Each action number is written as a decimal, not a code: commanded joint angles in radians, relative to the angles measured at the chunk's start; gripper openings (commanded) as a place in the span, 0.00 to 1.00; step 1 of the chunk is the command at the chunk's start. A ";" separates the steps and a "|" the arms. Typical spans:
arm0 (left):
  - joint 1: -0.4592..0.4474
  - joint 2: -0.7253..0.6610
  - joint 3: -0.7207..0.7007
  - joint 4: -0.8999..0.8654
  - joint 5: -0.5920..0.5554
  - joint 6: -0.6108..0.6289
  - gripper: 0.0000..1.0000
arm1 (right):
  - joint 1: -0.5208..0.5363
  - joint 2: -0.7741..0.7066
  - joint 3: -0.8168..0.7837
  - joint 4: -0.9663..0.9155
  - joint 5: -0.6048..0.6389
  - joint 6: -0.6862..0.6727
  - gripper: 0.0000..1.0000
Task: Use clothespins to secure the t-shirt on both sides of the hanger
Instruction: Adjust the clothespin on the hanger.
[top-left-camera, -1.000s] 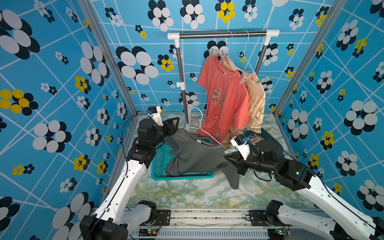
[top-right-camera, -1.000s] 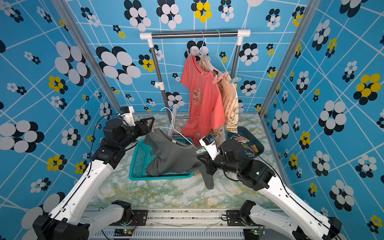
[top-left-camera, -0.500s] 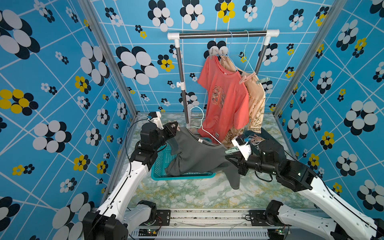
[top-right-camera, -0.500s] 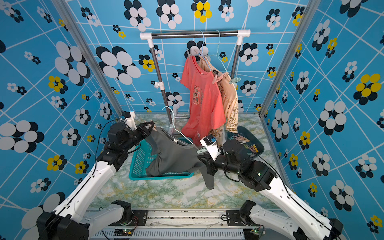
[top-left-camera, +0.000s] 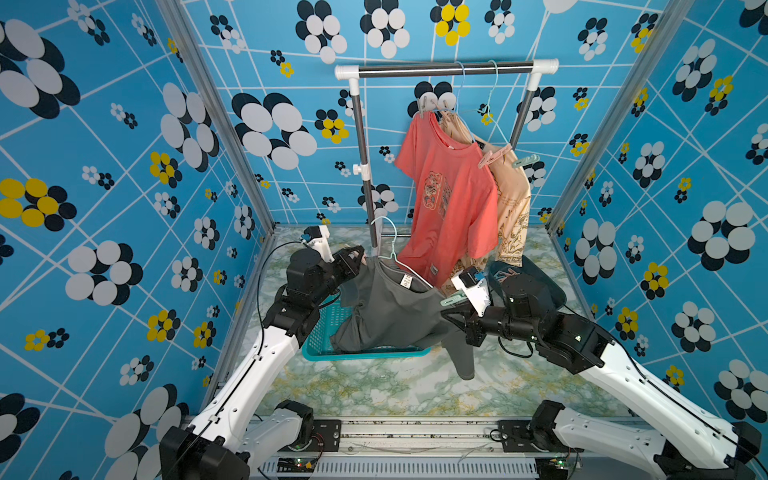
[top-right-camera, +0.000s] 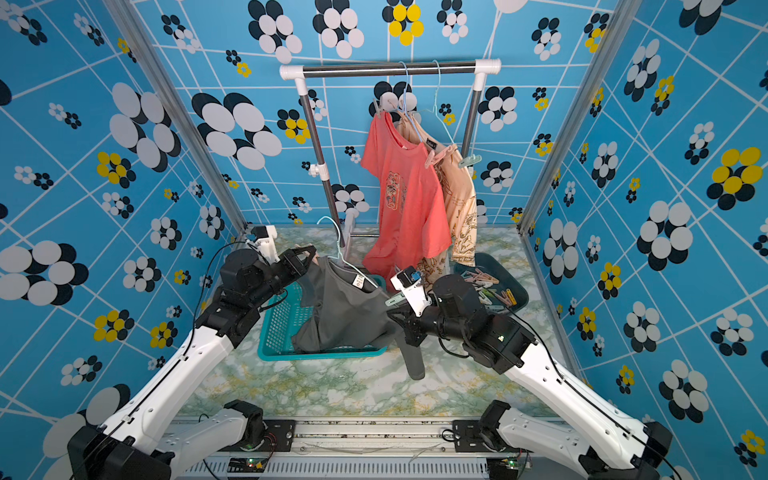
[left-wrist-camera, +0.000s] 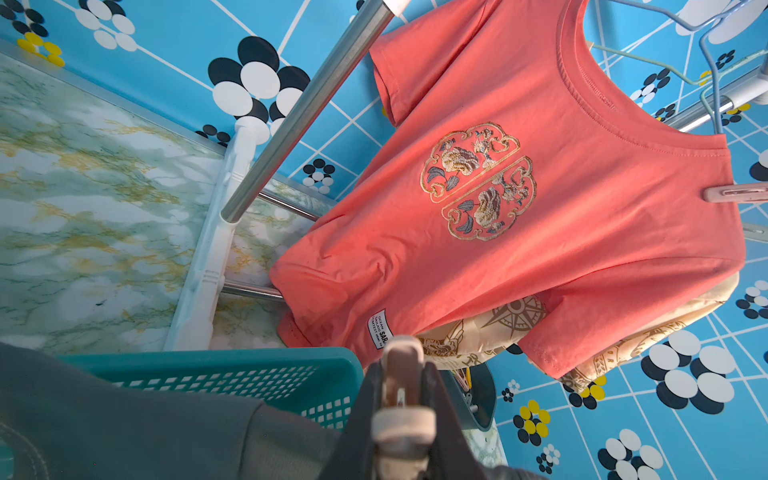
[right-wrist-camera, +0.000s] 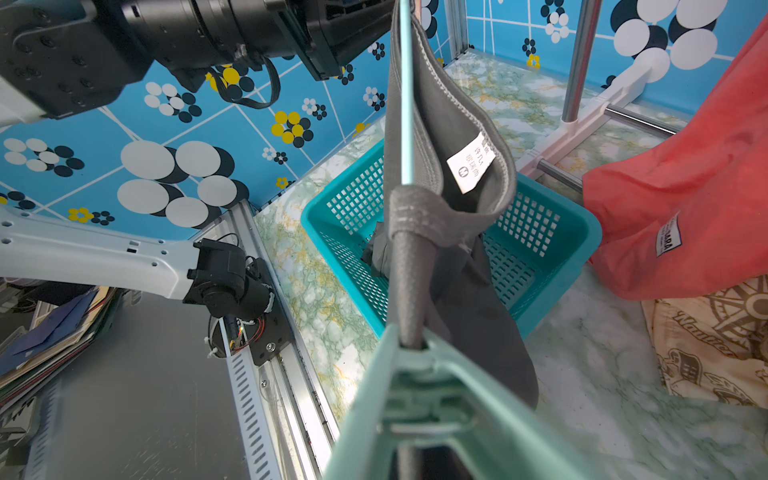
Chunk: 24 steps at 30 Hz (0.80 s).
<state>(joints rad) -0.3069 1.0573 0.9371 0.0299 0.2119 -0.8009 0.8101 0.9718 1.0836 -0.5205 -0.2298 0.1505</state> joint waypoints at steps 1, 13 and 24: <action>0.010 -0.034 0.033 -0.066 -0.041 0.062 0.44 | -0.005 -0.029 0.022 0.057 -0.003 0.003 0.00; 0.132 -0.097 0.155 -0.201 -0.163 0.251 0.92 | -0.017 -0.018 0.170 -0.075 0.135 -0.046 0.00; 0.198 -0.248 0.080 -0.224 -0.176 0.323 0.94 | -0.056 0.090 0.447 -0.180 0.281 -0.111 0.00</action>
<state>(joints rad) -0.1154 0.8356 1.0515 -0.1806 0.0509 -0.5186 0.7647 1.0416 1.4563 -0.6941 -0.0193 0.0738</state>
